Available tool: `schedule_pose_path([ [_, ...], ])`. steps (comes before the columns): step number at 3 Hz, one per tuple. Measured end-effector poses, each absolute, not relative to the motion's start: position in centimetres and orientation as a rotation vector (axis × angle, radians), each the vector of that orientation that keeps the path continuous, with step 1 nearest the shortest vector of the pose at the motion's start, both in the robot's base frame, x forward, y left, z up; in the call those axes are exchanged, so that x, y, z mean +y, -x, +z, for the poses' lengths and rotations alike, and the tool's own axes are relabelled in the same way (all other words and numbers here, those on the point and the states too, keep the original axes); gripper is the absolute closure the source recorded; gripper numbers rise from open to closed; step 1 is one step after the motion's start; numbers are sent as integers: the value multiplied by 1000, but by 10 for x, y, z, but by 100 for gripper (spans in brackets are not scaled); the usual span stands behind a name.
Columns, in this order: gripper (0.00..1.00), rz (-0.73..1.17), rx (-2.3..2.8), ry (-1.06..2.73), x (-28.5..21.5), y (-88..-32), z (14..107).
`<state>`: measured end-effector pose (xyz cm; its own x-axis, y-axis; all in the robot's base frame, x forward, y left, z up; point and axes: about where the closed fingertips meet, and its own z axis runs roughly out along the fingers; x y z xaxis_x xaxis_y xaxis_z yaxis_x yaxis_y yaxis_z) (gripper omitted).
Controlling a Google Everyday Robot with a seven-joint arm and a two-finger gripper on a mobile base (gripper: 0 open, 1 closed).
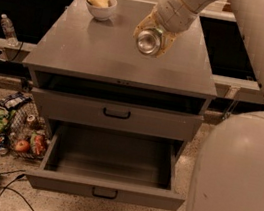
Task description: Place green can into middle drawer
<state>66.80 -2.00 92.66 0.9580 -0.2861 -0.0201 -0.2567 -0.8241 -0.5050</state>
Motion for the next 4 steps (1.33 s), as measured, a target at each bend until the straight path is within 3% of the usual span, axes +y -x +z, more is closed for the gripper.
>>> schedule_pose_path([
  [2, 100, -120, 142, 2487, 25, -565, 958],
  [4, 100, 71, 213, 2305, 56, -464, 905],
])
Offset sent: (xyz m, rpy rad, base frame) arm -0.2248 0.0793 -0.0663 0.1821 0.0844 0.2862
